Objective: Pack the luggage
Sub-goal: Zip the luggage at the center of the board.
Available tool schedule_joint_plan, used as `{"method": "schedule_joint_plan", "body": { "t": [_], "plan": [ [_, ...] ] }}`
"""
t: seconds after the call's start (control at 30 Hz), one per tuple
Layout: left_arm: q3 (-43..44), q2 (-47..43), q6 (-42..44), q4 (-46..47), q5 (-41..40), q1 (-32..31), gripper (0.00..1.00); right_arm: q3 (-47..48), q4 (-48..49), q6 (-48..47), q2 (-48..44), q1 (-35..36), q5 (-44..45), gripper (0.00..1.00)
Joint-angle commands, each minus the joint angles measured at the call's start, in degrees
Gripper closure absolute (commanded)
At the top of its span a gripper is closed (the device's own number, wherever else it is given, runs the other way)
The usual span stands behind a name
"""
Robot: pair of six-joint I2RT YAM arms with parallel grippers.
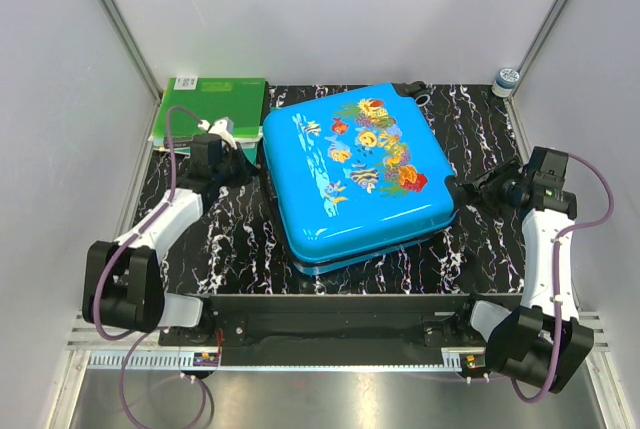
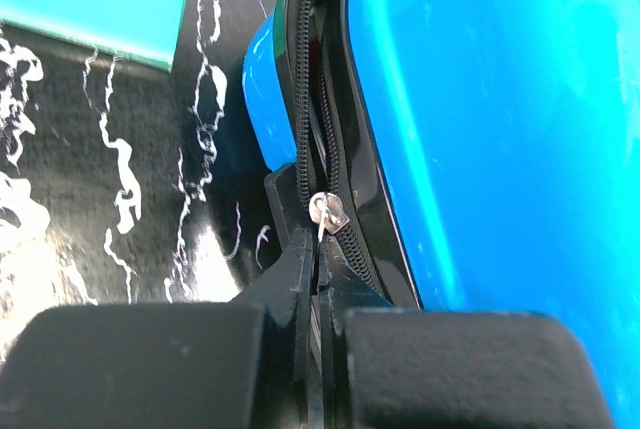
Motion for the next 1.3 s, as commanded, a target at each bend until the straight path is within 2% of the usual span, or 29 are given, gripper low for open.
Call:
{"method": "schedule_joint_plan", "body": {
  "t": [0.0,0.17,0.4,0.6,0.8,0.83,0.87,0.97,1.0,1.1,1.27],
  "plan": [
    [4.81,1.67,2.93,10.17,-10.1,5.24,1.0,2.52,7.18,-8.28,0.16,-0.45,3.35,1.0],
    [-0.63,-1.22,1.18,16.32,-5.34,4.98,1.0,4.36,7.71,-8.45,2.61,-0.45,1.85,1.0],
    [-8.11,-6.24,1.35,20.02,-4.19,0.67,1.0,9.63,9.82,-7.93,9.72,-0.45,3.61,1.0],
    [-11.45,-9.67,1.79,20.46,-4.98,-3.28,1.0,19.03,11.58,-8.71,20.17,-0.45,7.2,1.0],
    [-13.74,-11.78,2.32,20.64,-3.84,-5.39,1.0,33.24,10.1,-8.45,31.16,-0.45,9.49,1.0],
    [-13.91,-11.95,2.32,20.64,-3.58,-5.57,1.0,35.11,9.13,-8.63,31.79,-0.45,9.76,0.97],
    [-14.35,-12.56,2.32,20.64,-3.4,-6.27,1.0,36.78,8.08,-9.33,32.32,-0.45,9.85,0.8],
    [-15.23,-13.62,2.58,20.72,-3.14,-7.85,1.0,41.18,5.78,-10.56,30.84,-0.45,11.16,0.47],
    [-15.41,-13.71,2.58,20.9,-2.79,-8.12,1.0,42.84,4.82,-10.91,30.31,-0.45,12.12,0.27],
    [-15.67,-13.54,3.19,21.16,-2.08,-9.35,1.0,45.23,2.97,-11.79,27.68,-0.36,12.66,0.1],
    [-17.16,-13.63,3.46,23.18,-1.47,-11.64,1.0,44.18,2.62,-11.1,21.97,-0.27,9.07,0.03]
  ]
}}
